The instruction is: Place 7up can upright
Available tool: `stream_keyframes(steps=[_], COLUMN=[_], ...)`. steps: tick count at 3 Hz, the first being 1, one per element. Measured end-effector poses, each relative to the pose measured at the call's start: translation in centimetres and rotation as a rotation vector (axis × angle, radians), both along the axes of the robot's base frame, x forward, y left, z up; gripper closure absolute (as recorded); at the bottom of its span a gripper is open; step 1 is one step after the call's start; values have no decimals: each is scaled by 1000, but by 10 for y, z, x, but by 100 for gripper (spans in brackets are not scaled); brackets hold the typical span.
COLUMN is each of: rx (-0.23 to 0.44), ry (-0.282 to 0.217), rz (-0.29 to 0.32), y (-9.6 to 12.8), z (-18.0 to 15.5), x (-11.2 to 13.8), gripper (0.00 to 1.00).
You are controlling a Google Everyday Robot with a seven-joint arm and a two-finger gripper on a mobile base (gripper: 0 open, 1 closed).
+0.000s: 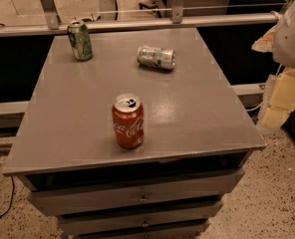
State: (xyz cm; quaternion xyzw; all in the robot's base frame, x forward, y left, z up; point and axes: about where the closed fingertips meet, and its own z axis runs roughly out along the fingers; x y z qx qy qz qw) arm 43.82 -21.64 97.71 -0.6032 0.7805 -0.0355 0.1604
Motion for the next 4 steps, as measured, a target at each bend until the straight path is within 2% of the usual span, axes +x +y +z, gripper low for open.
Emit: stream_keyframes(steps=[1,2,3,4], rx=[0,32,78,135], ry=[0,-22,-64,-110], rz=[0,13,26,29], y=[0,17,51,96], z=[0,-13,-39,-62], x=[0,30,97,175], gripper=[0,0,0,0])
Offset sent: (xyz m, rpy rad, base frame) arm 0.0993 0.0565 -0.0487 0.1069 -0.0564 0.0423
